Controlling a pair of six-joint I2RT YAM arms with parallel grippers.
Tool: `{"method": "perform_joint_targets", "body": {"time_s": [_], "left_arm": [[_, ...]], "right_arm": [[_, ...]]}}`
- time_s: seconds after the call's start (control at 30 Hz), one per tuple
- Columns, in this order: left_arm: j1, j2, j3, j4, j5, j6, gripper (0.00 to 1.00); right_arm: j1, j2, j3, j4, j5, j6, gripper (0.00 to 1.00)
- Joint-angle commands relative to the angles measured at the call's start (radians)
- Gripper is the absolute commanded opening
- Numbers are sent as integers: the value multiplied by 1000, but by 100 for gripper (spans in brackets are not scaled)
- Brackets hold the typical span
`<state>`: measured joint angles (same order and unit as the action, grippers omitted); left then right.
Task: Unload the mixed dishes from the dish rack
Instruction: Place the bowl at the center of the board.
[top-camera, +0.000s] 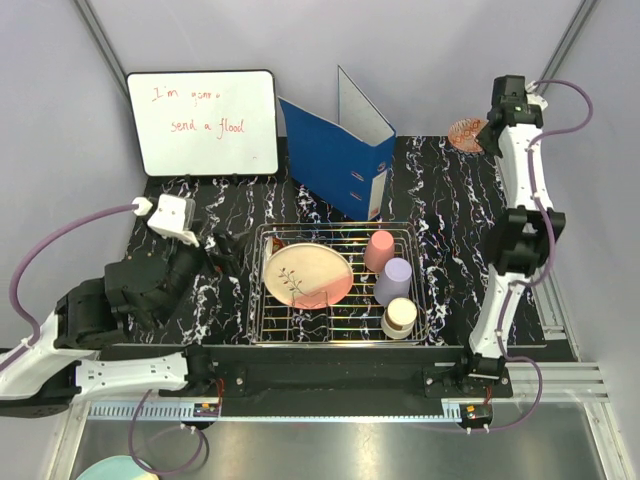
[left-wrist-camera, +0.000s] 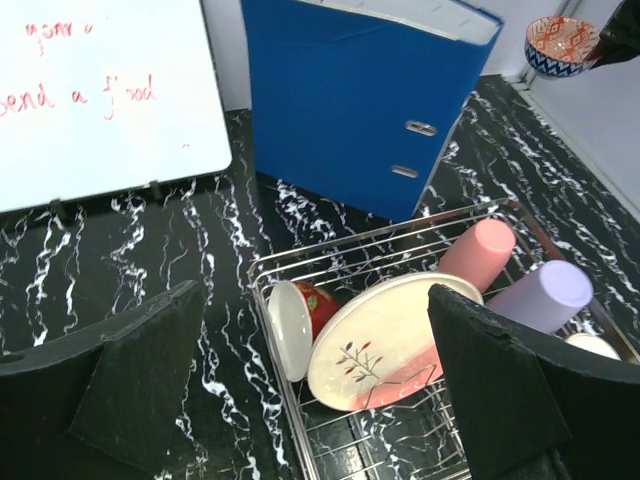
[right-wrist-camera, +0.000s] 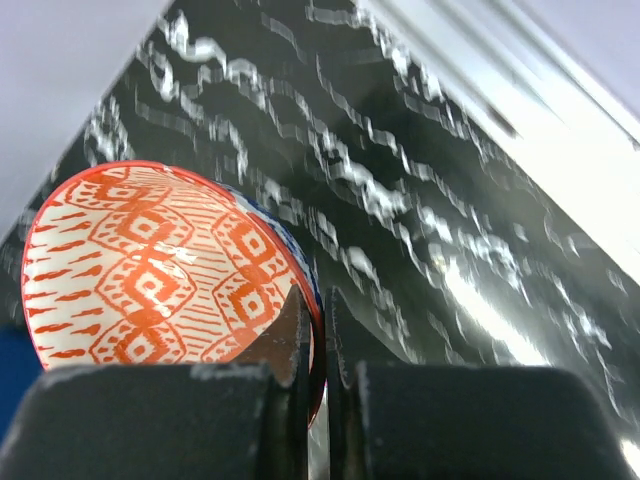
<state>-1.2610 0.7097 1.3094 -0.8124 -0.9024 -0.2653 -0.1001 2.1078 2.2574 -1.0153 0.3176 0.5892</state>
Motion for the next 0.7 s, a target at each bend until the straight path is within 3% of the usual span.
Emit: {"method": "perform_joint_targets", "body": {"time_s": [0.0,0.23,0.43,0.67], "left_arm": [[3,-41,-76,53,-84,-66,99],[3,-44,-140,61,-159,-41,99],[3,-27,-183,59,-133,-77,99],[5,17,-220,59,-89,-158,99]], "right_arm": [[-16,133,220,46,90,-40,0],[-88,287,263,64,12,87,0],[-108,405,314,107,-40,66,0],[-122,469,254,176,-74,52,0]]}}
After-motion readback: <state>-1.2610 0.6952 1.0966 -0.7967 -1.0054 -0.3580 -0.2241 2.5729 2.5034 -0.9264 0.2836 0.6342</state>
